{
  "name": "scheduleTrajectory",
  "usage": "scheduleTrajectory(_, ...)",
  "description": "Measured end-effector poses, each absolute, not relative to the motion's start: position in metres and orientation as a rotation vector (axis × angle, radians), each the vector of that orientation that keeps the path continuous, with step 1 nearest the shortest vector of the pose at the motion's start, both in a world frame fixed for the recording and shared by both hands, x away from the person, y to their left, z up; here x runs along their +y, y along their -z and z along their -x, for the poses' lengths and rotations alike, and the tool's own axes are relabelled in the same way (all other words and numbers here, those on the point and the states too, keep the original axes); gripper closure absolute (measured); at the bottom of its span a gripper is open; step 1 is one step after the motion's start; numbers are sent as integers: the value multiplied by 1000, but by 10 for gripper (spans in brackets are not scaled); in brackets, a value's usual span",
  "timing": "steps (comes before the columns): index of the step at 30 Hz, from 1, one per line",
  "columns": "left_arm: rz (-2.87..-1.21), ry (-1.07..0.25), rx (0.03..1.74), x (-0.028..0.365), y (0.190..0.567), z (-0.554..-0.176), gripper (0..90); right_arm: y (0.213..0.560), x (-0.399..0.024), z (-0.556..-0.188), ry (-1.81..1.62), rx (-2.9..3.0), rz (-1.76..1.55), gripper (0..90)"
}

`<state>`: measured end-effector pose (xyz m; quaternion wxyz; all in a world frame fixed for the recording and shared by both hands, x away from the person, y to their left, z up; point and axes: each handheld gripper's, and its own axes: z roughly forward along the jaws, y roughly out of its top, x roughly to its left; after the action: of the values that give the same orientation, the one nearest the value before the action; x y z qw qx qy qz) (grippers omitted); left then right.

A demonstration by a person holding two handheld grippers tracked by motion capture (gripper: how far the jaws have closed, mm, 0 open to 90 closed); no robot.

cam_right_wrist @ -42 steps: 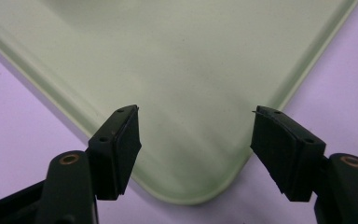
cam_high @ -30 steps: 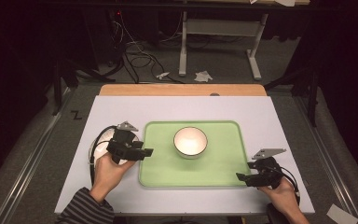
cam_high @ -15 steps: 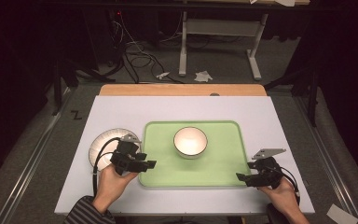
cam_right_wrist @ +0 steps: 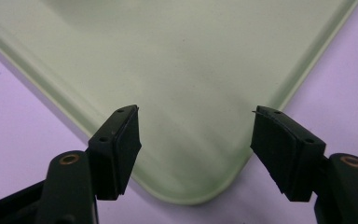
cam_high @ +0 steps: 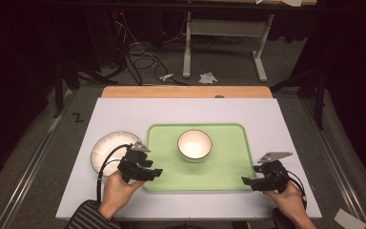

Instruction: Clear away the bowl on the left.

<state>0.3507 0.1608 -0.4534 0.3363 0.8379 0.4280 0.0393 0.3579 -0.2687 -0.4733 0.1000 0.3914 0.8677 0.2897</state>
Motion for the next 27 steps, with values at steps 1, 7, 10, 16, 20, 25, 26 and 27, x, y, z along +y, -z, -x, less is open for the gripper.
scheduleTrajectory(1, -2184, -88, 1120, 161, 455, -351, 471, 473, -268, -358, -850, 2564, -1157, 341)
scheduleTrajectory(7, -2190, -63, 1146, 162, 462, -353, 468, 473, -268, -358, -848, 2560, -1160, 341)
scheduleTrajectory(10, -2191, -55, 1152, 160, 466, -353, 463, 473, -268, -358, -852, 2560, -1160, 341)
scheduleTrajectory(16, -2230, -88, 1156, 159, 468, -354, 450, 473, -269, -357, -847, 2558, -1173, 341)
scheduleTrajectory(20, -2252, -104, 1162, 160, 469, -355, 445, 473, -268, -357, -849, 2562, -1159, 341)
scheduleTrajectory(25, -2269, -98, 1159, 157, 472, -355, 441, 473, -269, -357, -849, 2561, -1162, 341)
scheduleTrajectory(26, -2276, -96, 1157, 157, 472, -355, 441, 473, -269, -357, -849, 2561, -1161, 341)
scheduleTrajectory(27, -2278, -95, 1155, 156, 473, -355, 442, 473, -269, -357, -849, 2560, -1162, 341)
